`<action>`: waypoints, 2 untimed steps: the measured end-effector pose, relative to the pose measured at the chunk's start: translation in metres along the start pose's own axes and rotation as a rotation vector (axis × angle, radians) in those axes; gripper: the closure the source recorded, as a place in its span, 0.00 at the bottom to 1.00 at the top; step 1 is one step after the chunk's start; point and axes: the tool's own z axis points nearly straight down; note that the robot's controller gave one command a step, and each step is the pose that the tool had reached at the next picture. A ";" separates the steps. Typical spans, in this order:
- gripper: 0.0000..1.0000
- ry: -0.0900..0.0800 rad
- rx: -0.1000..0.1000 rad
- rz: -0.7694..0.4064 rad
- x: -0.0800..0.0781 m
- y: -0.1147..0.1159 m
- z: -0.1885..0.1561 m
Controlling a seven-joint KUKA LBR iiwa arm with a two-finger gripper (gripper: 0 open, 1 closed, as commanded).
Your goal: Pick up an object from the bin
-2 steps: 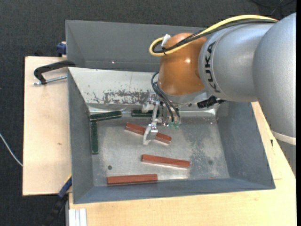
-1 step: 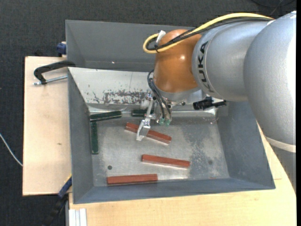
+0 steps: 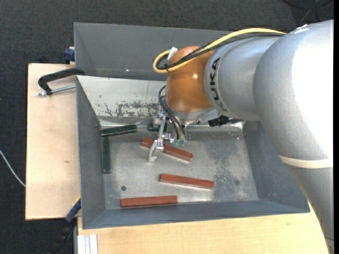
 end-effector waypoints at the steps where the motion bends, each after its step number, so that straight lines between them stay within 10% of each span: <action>1: 1.00 0.005 0.002 -0.001 0.003 -0.001 -0.004; 2: 1.00 0.005 0.002 -0.001 0.003 -0.001 -0.004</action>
Offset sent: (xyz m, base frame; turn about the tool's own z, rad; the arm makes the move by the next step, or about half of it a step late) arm 0.0000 0.0000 0.0000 0.0000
